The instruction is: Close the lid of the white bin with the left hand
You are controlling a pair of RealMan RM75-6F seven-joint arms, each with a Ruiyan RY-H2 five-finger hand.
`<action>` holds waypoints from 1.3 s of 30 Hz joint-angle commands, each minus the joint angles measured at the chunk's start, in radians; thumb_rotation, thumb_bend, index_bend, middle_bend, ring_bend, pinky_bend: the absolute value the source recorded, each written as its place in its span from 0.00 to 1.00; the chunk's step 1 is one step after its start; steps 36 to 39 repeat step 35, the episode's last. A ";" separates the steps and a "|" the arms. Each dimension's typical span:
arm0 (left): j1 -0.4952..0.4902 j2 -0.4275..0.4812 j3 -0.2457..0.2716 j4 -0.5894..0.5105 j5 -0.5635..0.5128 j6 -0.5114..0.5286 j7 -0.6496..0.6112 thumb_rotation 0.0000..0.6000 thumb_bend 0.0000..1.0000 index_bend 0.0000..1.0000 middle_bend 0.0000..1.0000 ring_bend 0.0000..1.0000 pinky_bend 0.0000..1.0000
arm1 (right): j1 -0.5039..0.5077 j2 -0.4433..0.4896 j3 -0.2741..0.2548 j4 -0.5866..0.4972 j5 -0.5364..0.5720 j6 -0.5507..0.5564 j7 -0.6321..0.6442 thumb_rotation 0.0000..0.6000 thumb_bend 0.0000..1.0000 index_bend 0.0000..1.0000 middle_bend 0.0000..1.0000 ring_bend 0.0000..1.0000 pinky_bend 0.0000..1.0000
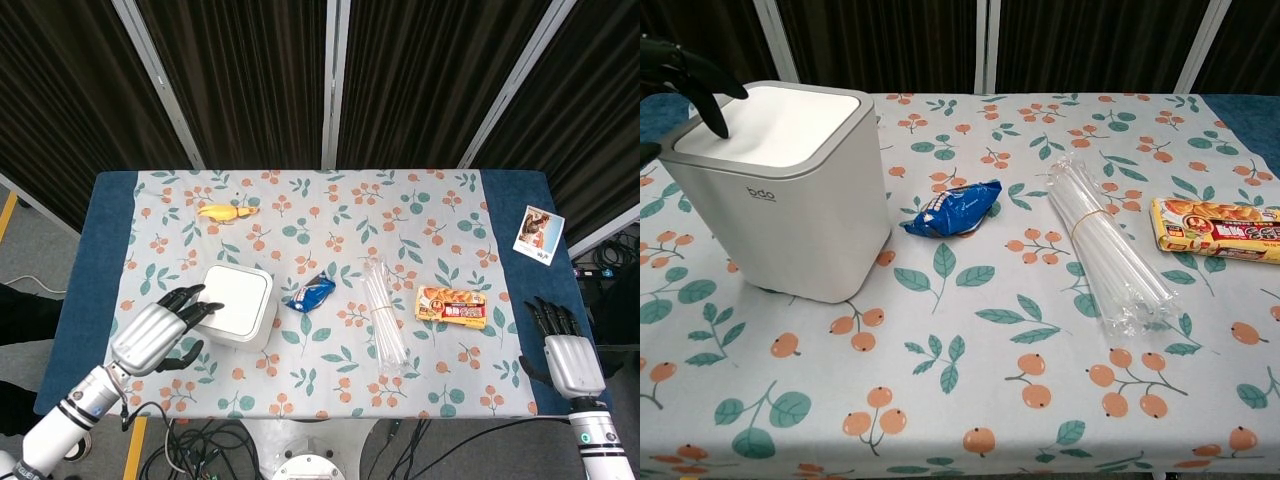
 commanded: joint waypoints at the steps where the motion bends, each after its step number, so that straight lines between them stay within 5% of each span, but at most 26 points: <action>1: 0.000 -0.009 0.004 0.007 -0.003 -0.006 0.000 0.79 0.52 0.15 0.31 0.05 0.16 | 0.000 0.000 -0.001 0.000 0.000 -0.002 0.001 1.00 0.21 0.00 0.00 0.00 0.00; 11: 0.002 -0.017 -0.003 0.013 -0.004 0.005 -0.001 0.79 0.52 0.15 0.30 0.05 0.16 | 0.000 0.000 0.000 0.002 0.000 0.001 0.004 1.00 0.21 0.00 0.00 0.00 0.00; 19: 0.073 0.031 -0.043 0.007 0.020 0.191 -0.028 0.80 0.52 0.15 0.27 0.05 0.16 | -0.002 0.003 0.002 0.002 0.001 0.007 0.011 1.00 0.21 0.00 0.00 0.00 0.00; 26: 0.202 -0.050 -0.025 0.170 -0.066 0.330 0.030 0.99 0.51 0.16 0.15 0.05 0.16 | -0.007 0.016 0.007 -0.010 -0.007 0.028 0.014 1.00 0.21 0.00 0.00 0.00 0.00; 33: 0.312 -0.171 0.003 0.347 -0.140 0.403 0.049 1.00 0.48 0.13 0.11 0.05 0.16 | -0.008 0.030 0.011 -0.034 -0.015 0.046 0.006 1.00 0.21 0.00 0.00 0.00 0.00; 39: 0.325 -0.184 0.003 0.371 -0.151 0.407 0.041 1.00 0.43 0.12 0.11 0.05 0.16 | -0.009 0.031 0.010 -0.037 -0.015 0.045 0.004 1.00 0.21 0.00 0.00 0.00 0.00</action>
